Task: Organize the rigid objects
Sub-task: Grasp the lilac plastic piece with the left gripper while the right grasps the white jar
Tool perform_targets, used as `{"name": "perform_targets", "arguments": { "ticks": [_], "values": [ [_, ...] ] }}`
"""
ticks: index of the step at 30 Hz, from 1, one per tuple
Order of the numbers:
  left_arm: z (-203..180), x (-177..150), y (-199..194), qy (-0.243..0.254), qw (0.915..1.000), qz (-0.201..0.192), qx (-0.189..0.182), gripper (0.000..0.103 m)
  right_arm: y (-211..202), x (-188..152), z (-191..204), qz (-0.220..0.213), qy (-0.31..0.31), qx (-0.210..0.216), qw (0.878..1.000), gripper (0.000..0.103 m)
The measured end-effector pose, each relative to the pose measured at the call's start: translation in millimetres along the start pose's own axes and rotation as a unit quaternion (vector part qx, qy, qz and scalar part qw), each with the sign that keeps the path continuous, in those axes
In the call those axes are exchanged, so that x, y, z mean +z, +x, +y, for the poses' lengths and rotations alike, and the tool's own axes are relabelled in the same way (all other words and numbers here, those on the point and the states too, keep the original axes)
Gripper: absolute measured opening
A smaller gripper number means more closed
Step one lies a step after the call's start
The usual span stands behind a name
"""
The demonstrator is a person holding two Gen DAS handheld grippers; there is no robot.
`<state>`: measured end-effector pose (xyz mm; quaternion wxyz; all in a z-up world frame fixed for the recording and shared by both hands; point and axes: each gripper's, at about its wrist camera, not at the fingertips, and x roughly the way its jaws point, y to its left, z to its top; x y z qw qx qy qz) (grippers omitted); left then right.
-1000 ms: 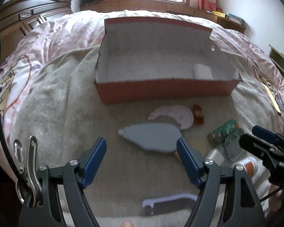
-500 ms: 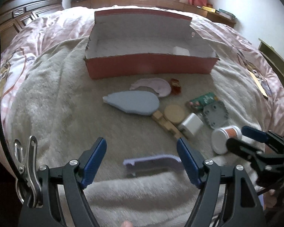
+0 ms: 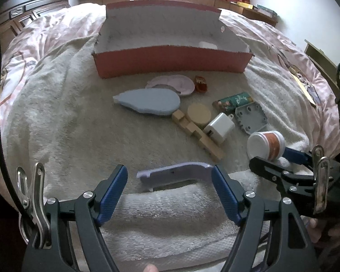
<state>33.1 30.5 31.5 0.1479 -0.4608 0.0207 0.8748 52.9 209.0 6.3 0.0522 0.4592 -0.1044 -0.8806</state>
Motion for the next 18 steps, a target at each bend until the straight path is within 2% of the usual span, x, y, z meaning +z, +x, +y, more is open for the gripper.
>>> {"name": "perform_targets", "arguments": {
  "ticks": [9,15,18],
  "values": [
    [-3,-4,16,-0.004,0.9996,0.029,-0.004,0.078,2,-1,2,-0.002,0.000,0.001,1.000,0.084],
    [-3,-4,12,-0.007,0.9996,0.026,-0.004,0.078,2,-1,2,-0.002,0.001,0.002,1.000,0.084],
    [-4,-2,8,-0.015,0.9995,0.024,-0.017,0.078,2,-1,2,-0.002,0.002,0.004,1.000,0.084]
  ]
}}
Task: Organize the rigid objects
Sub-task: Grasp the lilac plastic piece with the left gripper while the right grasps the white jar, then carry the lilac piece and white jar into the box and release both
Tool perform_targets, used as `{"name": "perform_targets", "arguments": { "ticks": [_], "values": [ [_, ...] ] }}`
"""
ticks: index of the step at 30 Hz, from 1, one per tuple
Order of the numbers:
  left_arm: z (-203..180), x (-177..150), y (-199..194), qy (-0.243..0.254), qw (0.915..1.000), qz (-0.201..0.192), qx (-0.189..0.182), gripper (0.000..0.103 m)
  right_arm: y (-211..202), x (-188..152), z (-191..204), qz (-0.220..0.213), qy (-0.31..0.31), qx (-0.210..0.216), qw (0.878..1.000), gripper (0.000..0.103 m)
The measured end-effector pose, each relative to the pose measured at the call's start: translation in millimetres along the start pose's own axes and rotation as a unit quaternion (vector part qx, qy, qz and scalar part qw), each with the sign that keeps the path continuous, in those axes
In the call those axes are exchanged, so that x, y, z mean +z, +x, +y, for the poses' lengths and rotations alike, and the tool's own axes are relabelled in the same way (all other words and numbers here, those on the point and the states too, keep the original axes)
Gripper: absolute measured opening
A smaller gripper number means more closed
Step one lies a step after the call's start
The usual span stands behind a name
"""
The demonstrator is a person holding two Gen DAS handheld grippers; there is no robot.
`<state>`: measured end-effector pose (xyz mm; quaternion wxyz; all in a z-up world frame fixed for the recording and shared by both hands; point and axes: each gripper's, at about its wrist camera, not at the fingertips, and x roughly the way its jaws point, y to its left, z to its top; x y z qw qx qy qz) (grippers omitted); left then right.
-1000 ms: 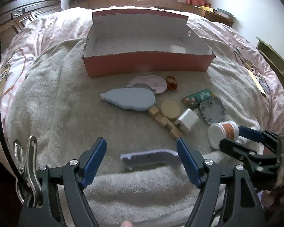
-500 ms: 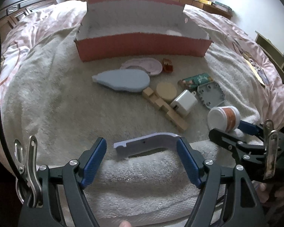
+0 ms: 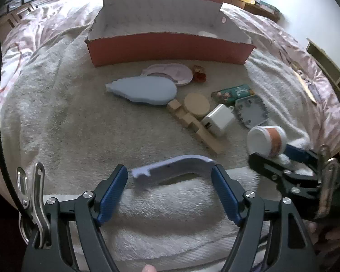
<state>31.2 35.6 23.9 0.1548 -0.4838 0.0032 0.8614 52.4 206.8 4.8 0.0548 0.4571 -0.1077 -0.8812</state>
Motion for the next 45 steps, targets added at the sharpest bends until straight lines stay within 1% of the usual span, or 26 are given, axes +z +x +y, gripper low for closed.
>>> {"name": "perform_targets", "arguments": {
  "ticks": [2,4,8,11,14,16,28,34,35,37,39,40,41,42,45],
  "values": [
    [-2,0,0,0.000,0.9999,0.003,-0.012,0.078,-1,-1,-1,0.000,0.000,0.000,1.000,0.084],
    [-4,0,1,0.004,0.9999,0.004,-0.010,0.078,0,0,-1,0.000,0.001,0.000,1.000,0.084],
    [1,1,4,-0.008,0.9999,0.009,-0.012,0.078,-1,0,-2,-0.001,0.003,0.004,1.000,0.084],
    [2,1,13,-0.012,0.9998,0.017,-0.004,0.078,-1,-1,-3,-0.002,0.002,0.006,1.000,0.084],
    [-4,1,15,0.001,0.9998,0.016,0.011,0.079,-1,-1,-5,-0.002,0.002,0.006,1.000,0.084],
    [-5,0,16,0.000,0.9998,0.015,0.015,0.079,-2,-2,-6,-0.002,0.002,0.006,1.000,0.084],
    [1,-2,10,-0.011,0.9999,0.002,0.008,0.076,-1,-2,-6,-0.002,-0.002,0.004,1.000,0.086],
    [3,-2,4,-0.017,0.9998,-0.008,0.010,0.076,0,-3,-2,-0.003,-0.009,-0.010,1.000,0.086],
    [4,-3,3,-0.018,0.9997,-0.010,0.009,0.076,0,-3,0,-0.003,-0.011,-0.015,1.000,0.084],
    [6,-3,1,-0.021,0.9996,-0.015,0.007,0.076,-1,-3,1,-0.006,-0.012,-0.033,0.999,0.075],
    [7,-3,-1,-0.023,0.9996,-0.018,0.006,0.076,-3,-3,-1,-0.010,-0.007,-0.044,0.999,0.062],
    [7,-3,-2,-0.022,0.9995,-0.021,0.005,0.076,-3,-3,-3,-0.012,-0.004,-0.047,0.999,0.057],
    [7,-3,-4,-0.021,0.9995,-0.023,0.005,0.076,-4,-3,-5,-0.014,-0.001,-0.051,0.999,0.048],
    [7,-3,-5,-0.020,0.9995,-0.026,0.005,0.076,-6,-3,-7,-0.016,0.004,-0.054,0.998,0.046],
    [5,-1,-10,-0.015,0.9993,-0.035,0.005,0.076,-9,-3,-11,-0.021,0.013,-0.043,0.999,0.046]
  ]
}}
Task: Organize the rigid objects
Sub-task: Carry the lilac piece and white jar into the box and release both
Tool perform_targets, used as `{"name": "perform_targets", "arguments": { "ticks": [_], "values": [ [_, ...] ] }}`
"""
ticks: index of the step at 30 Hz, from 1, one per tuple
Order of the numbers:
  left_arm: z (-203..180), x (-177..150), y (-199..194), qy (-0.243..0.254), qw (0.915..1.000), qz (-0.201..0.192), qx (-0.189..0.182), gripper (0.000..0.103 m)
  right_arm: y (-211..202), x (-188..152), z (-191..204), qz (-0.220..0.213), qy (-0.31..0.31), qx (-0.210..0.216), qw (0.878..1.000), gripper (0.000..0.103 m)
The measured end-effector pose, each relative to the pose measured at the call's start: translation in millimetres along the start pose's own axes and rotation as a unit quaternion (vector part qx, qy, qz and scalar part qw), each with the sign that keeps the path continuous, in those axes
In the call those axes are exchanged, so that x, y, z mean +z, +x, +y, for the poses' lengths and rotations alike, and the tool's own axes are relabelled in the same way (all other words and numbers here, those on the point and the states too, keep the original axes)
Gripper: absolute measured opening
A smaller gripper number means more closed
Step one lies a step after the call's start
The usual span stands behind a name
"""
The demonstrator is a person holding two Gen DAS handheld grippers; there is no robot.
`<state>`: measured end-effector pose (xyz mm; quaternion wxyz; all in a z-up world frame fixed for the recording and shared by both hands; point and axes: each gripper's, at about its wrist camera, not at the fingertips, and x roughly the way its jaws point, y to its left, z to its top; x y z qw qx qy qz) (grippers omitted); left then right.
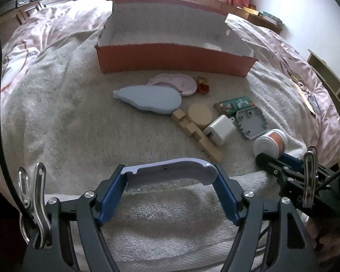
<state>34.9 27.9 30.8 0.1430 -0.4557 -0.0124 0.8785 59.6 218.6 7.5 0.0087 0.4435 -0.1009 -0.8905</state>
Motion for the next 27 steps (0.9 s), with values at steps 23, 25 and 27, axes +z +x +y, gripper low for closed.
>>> {"name": "perform_targets", "arguments": {
  "ticks": [23,25,27],
  "values": [
    [5,51,-11,0.028,0.9977,-0.059,0.019,0.076,-25,44,20,-0.075,-0.055,0.052,0.994,0.046],
    [6,59,-10,0.030,0.9974,-0.063,0.021,0.076,-23,50,23,-0.077,-0.060,0.056,0.994,0.046],
    [7,67,-8,0.031,0.9972,-0.064,0.023,0.076,-21,59,25,-0.078,-0.062,0.062,0.993,0.046]
  ]
}}
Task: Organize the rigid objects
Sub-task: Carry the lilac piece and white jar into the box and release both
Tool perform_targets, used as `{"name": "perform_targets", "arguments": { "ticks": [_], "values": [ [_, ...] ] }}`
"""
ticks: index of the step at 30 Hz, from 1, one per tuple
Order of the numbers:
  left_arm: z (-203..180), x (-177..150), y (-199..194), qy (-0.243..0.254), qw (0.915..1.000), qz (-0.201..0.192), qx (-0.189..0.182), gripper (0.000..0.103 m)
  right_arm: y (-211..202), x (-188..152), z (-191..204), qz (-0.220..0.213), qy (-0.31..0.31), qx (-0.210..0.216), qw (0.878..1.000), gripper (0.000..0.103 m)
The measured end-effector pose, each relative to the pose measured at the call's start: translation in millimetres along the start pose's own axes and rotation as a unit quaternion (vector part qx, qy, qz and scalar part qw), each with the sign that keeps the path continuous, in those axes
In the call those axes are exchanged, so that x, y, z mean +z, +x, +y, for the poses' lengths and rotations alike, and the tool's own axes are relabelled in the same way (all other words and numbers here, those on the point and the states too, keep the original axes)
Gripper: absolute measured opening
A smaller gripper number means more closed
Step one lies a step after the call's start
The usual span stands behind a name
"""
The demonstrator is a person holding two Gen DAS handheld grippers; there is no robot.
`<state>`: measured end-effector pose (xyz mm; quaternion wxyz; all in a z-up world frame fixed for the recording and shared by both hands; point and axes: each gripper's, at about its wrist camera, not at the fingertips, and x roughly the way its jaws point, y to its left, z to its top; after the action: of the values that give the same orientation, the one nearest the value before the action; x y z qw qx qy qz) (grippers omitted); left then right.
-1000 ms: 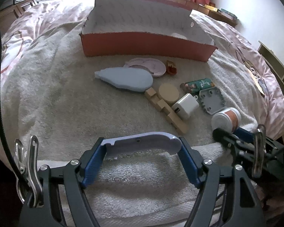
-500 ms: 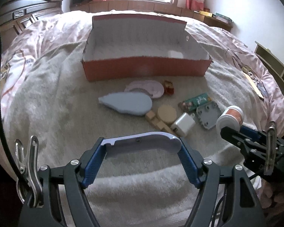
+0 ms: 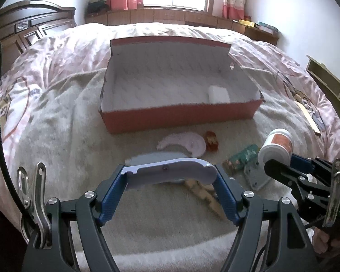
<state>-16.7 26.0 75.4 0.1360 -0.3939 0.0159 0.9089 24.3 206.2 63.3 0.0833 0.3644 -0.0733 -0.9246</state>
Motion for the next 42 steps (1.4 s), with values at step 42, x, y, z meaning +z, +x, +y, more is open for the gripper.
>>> {"name": "perform_targets", "arguments": {
  "ticks": [42],
  "values": [
    [13,96,69,0.002,0.9998,-0.018,0.013,0.076,66,96,-20,-0.022,0.006,0.009,1.000,0.046]
  ]
}}
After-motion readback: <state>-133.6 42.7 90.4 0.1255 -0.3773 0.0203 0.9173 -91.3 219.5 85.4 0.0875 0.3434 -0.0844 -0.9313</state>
